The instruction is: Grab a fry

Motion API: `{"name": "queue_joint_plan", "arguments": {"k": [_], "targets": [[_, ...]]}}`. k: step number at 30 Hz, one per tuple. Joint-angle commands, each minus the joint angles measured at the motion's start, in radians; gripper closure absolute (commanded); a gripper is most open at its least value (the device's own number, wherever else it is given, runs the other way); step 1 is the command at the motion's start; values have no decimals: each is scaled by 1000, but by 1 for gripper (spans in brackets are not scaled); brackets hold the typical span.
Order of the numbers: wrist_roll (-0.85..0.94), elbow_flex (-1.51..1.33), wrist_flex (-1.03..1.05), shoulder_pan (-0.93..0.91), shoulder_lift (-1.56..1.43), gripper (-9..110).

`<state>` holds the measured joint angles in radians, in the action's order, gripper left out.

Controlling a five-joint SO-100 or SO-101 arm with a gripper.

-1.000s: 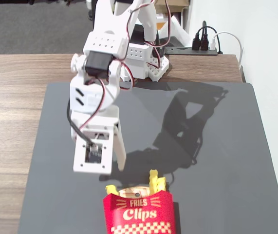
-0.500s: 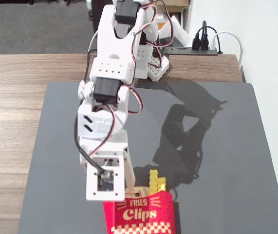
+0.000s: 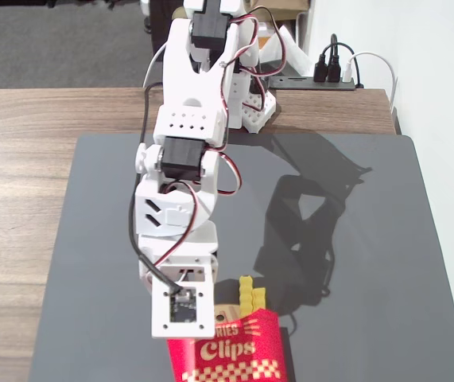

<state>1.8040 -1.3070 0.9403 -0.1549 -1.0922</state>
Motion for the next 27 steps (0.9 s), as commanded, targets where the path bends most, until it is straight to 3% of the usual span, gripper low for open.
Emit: {"name": "queue_joint_plan", "arguments": {"k": [1,14,27], "targets": [[-8,46,6,-6,-9,94],[-40,-38,21,3,-83,99],[-109,-387,-12,44,-394,99]]}}
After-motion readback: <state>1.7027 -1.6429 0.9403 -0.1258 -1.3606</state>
